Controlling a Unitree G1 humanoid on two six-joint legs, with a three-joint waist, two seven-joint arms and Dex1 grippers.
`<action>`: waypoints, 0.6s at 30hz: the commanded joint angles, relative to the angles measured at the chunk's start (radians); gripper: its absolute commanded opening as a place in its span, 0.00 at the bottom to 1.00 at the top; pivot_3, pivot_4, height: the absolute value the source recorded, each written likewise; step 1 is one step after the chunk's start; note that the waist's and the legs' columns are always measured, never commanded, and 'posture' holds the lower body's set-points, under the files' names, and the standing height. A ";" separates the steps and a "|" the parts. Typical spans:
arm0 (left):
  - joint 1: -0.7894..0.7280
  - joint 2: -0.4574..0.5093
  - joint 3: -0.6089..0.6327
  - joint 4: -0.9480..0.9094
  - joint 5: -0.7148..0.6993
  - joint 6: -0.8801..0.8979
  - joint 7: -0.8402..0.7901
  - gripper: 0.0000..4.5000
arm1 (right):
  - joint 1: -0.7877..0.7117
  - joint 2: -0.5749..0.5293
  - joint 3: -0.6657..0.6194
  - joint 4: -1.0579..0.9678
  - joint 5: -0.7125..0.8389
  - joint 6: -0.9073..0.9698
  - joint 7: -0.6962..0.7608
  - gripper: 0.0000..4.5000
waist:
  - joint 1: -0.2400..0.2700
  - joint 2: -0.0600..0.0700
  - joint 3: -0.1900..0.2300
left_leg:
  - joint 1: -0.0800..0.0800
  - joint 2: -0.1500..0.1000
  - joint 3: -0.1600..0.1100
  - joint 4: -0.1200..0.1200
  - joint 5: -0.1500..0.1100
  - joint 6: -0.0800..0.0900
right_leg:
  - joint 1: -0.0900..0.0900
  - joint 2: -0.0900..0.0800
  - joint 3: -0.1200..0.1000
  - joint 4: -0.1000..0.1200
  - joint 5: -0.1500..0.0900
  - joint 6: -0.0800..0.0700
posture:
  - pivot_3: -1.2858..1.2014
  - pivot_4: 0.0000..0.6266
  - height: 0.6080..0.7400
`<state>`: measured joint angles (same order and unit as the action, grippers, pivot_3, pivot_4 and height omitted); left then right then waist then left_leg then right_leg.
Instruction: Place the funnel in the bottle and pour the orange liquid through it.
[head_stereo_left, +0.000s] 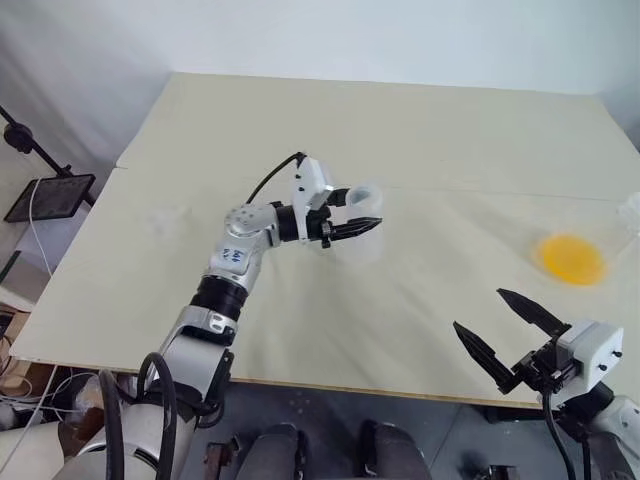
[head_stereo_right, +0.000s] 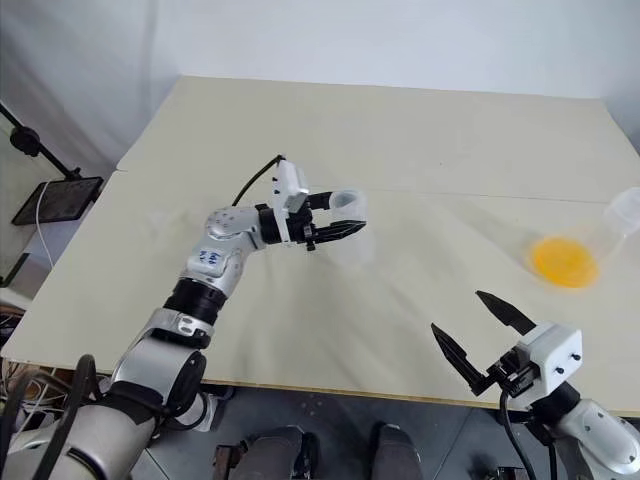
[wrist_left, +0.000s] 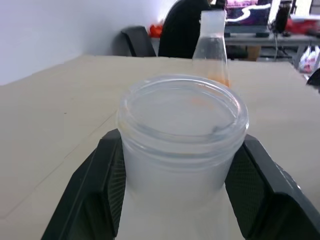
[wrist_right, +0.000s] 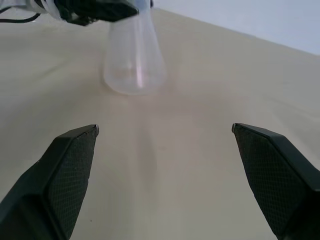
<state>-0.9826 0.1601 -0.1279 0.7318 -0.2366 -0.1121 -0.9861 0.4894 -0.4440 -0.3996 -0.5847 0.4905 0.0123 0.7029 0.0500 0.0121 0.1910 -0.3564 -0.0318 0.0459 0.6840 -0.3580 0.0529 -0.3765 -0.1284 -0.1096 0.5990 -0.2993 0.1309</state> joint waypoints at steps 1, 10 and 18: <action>-0.007 -0.023 -0.002 0.041 0.012 -0.063 -0.060 0.53 | 0.030 0.030 -0.017 -0.056 -0.014 -0.038 -0.035 1.00 | -0.003 0.000 0.000 | 0.000 0.000 0.000 0.000 0.000 0.000 | 0.000 0.000 0.000 0.000 0.000 0.000 | 0.52 0.24 1.00; -0.013 -0.048 0.009 0.079 0.024 -0.098 -0.081 0.74 | 0.058 0.062 -0.002 -0.053 -0.034 -0.083 -0.049 1.00 | 0.000 0.000 0.000 | 0.000 0.001 0.000 0.000 0.000 0.000 | 0.000 0.000 0.000 0.000 0.000 0.000 | 0.52 0.24 1.00; 0.017 0.000 0.058 0.030 -0.037 -0.011 -0.169 1.00 | 0.060 0.104 -0.011 -0.034 -0.031 -0.111 -0.079 1.00 | -0.003 0.000 0.000 | 0.000 0.000 0.000 0.000 0.000 0.001 | 0.000 0.000 0.000 0.000 0.000 0.000 | 0.52 0.24 1.00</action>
<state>-0.9685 0.1481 -0.0915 0.8005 -0.2420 -0.1402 -1.1241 0.5380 -0.3465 -0.3959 -0.6023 0.4496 -0.0729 0.6368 0.0468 0.0122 0.1910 -0.3565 -0.0314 0.0456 0.6841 -0.3576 0.0535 -0.3768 -0.1285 -0.1096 0.5994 -0.2993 0.1309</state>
